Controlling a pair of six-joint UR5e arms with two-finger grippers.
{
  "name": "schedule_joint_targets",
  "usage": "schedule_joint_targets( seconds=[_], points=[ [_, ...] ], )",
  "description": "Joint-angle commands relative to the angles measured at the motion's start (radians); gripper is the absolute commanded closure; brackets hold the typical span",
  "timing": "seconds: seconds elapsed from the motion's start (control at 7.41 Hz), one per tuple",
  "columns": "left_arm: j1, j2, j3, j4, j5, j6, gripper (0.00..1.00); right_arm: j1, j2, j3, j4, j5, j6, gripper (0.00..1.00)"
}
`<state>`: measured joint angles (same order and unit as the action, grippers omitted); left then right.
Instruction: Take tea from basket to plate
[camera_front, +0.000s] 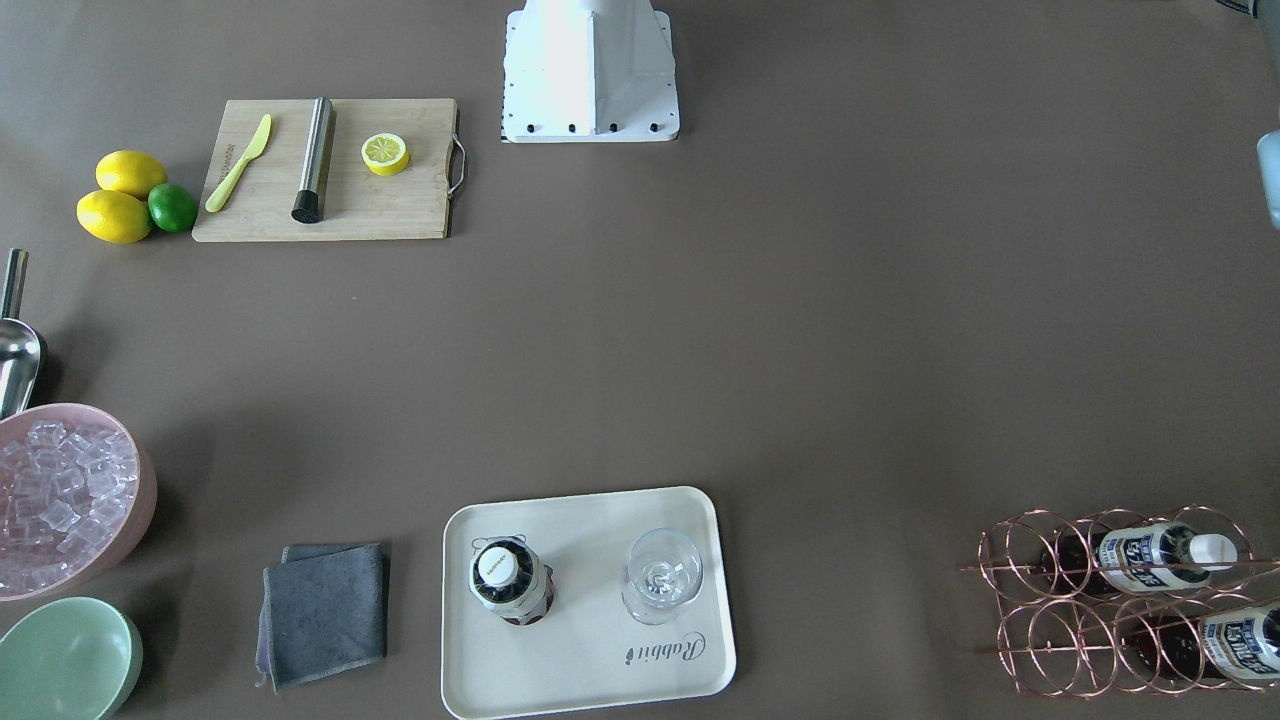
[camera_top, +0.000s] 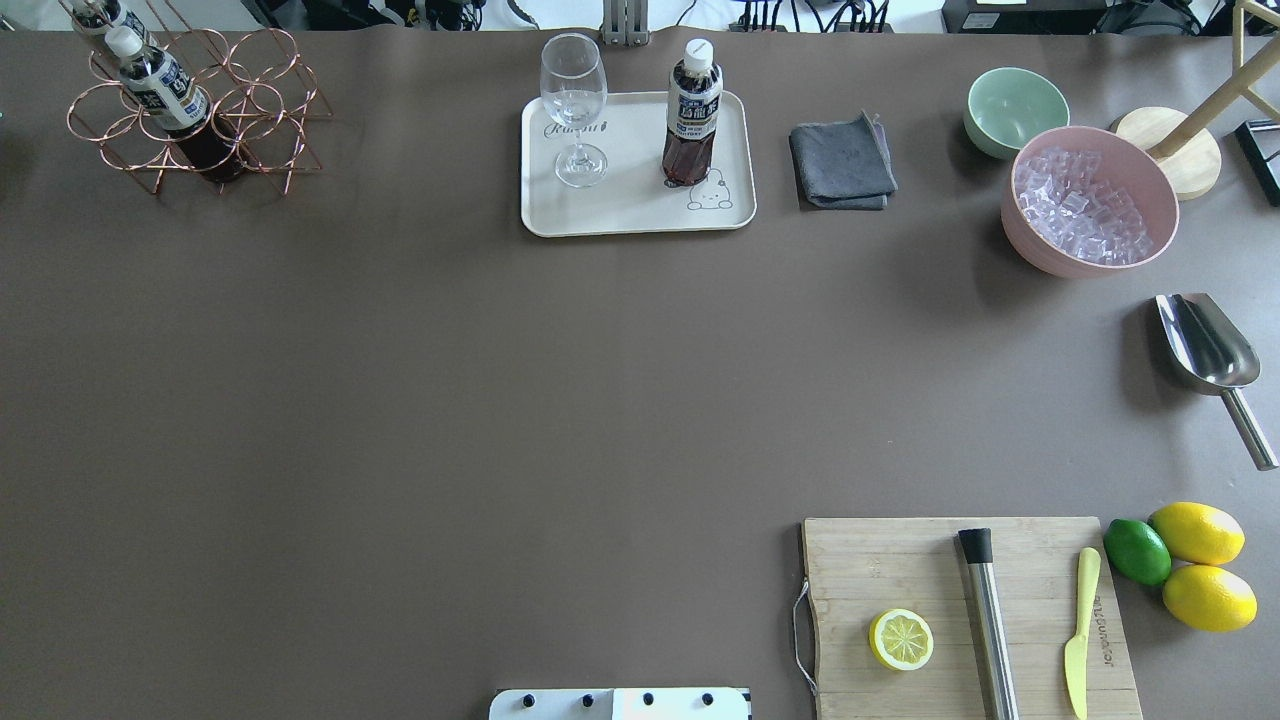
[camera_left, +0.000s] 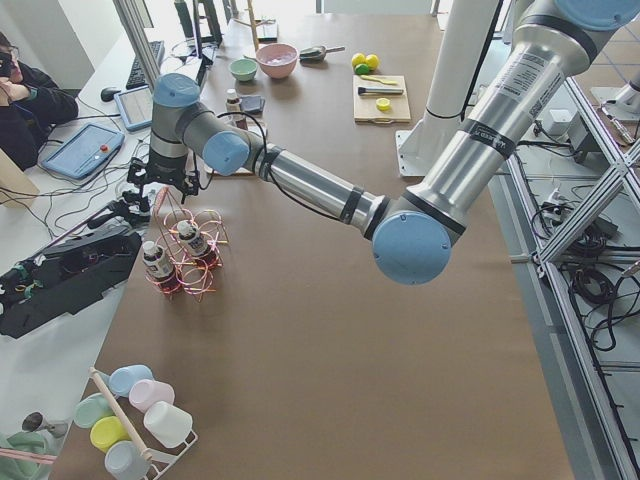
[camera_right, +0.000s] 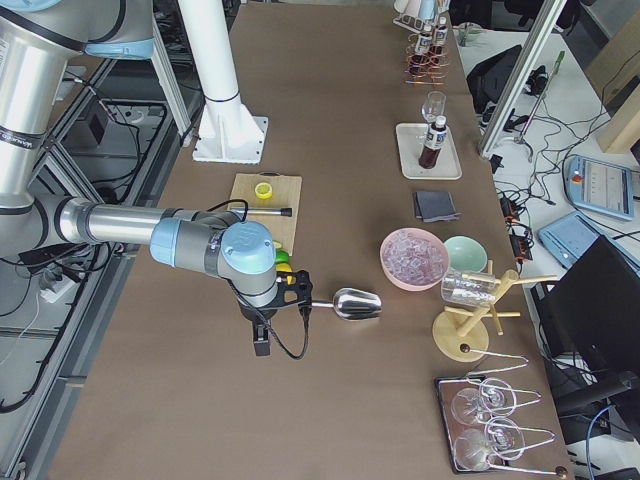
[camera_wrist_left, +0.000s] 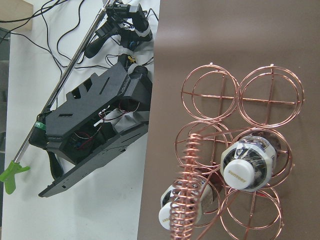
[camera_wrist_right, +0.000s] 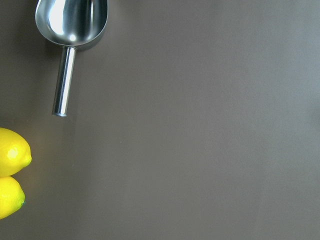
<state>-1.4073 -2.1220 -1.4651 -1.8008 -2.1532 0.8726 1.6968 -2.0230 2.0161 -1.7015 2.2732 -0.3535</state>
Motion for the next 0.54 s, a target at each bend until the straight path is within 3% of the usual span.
schedule_joint_targets(
  seconds=[0.0,0.4],
  points=[
    [-0.022,0.135,-0.163,0.014,-0.121,-0.312,0.02,0.009,0.000,-0.023,0.000,-0.014,-0.054,0.00],
    [-0.041,0.229,-0.218,0.000,-0.155,-0.880,0.02,0.014,-0.002,-0.017,-0.001,-0.015,-0.056,0.01]
  ],
)
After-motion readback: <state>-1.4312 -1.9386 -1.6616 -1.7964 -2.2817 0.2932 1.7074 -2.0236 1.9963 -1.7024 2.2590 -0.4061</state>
